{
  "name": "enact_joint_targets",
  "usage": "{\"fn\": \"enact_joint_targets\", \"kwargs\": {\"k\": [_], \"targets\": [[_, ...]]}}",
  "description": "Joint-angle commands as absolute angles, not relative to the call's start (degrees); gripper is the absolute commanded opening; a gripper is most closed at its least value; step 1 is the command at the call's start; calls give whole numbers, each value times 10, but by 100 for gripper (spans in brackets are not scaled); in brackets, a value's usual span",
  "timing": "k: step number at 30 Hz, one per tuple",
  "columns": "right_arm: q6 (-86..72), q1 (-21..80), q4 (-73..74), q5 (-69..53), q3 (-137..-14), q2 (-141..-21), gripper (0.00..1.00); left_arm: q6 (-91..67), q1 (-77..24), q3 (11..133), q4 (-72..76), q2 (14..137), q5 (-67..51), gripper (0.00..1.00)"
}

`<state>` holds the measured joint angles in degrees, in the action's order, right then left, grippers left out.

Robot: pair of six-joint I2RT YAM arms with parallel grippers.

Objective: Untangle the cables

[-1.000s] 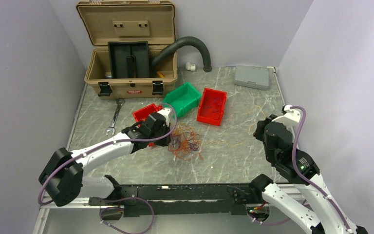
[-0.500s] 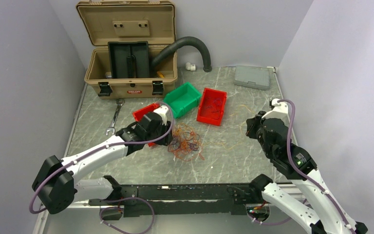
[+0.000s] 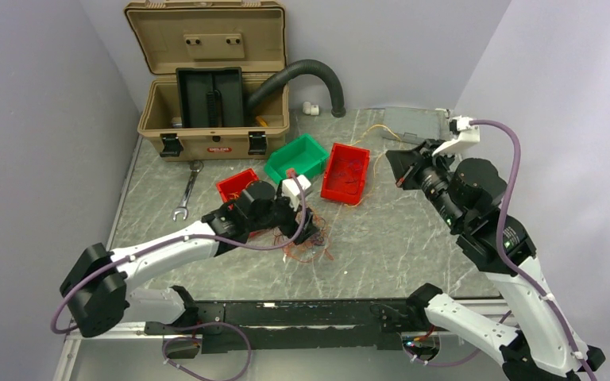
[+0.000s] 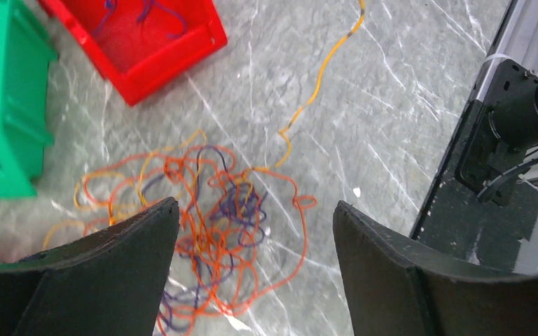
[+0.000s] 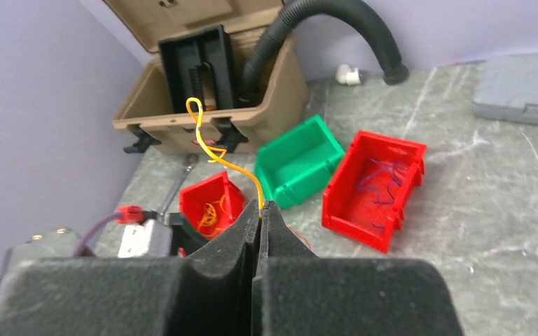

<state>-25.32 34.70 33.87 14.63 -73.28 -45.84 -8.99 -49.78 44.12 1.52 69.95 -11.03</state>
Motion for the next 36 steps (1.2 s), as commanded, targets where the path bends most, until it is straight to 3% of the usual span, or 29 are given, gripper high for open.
{"fn": "enact_joint_targets", "kwargs": {"k": [1, 7, 9, 13, 15, 18, 25, 29, 36], "targets": [[-262, 348, 298, 110, -772, -473, 0, -21, -498, 471, 125, 753, -166, 83], [-276, 348, 279, 106, -793, -473, 0, -58, -499, 507, 167, 857, -178, 79], [-276, 348, 283, 110, -802, -470, 0, -71, -498, 523, 179, 890, -186, 71], [-271, 348, 306, 161, -819, -460, 0, -92, -497, 553, 173, 930, -193, 17], [-260, 348, 311, 181, -815, -451, 0, -100, -498, 549, 178, 911, -197, 0], [-253, 348, 336, 195, -786, -443, 0, -103, -499, 555, 154, 856, -187, 0], [-268, 348, 330, 178, -622, -391, 0, -94, -499, 687, -56, 792, -204, 0], [-252, 348, 285, 110, -546, -377, 0, -109, -500, 738, -91, 765, -238, 0], [-216, 348, 129, -97, -450, -343, 0, -137, -499, 725, -37, 739, -282, 0]]}}
